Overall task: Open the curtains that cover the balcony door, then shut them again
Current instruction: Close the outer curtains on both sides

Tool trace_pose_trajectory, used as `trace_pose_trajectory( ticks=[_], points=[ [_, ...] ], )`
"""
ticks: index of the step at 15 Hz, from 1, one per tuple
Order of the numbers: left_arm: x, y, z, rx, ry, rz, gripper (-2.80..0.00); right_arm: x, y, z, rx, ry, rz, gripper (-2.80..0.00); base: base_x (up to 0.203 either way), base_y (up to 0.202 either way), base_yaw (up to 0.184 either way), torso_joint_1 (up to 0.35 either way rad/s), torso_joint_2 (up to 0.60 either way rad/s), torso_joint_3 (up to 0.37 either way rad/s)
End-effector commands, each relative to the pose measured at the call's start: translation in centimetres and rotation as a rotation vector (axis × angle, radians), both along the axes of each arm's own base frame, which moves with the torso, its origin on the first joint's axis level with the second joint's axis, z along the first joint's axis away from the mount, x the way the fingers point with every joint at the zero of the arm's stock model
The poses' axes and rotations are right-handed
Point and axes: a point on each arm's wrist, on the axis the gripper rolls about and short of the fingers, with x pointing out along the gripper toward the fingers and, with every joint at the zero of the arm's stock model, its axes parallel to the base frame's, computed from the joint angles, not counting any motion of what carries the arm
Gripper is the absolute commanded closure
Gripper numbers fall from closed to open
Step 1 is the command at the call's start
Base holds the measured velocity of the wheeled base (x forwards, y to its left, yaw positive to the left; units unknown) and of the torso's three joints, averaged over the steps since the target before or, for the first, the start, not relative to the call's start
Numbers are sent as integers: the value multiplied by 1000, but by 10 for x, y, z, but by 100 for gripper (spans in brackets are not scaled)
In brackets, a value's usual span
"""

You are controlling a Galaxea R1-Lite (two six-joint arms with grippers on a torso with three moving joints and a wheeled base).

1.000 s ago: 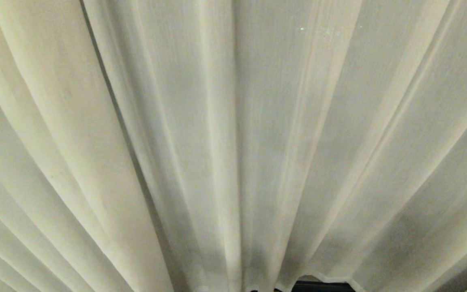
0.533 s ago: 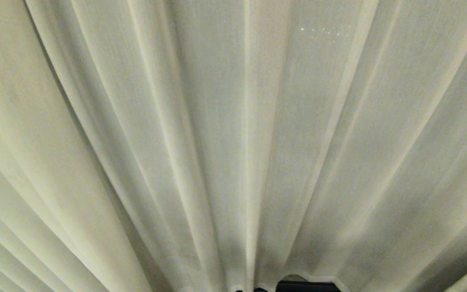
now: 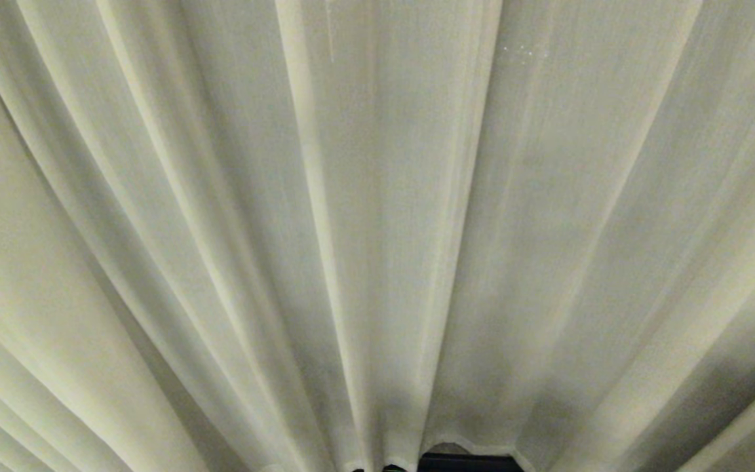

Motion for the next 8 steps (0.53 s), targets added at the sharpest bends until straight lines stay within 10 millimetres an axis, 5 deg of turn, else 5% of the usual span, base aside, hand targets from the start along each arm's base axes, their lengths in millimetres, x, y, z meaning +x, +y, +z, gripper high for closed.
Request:
trace_pose_trajectory(
  ticks=[1,8],
  points=[
    [0,0,0,0,-2,0,0,0,0,0,-1,2,1,0,0,-193,-2,2,6,6],
    [0,0,0,3,-1,0,0,0,0,0,-1,2,1,0,0,-191,2,4,1,0]
  ],
)
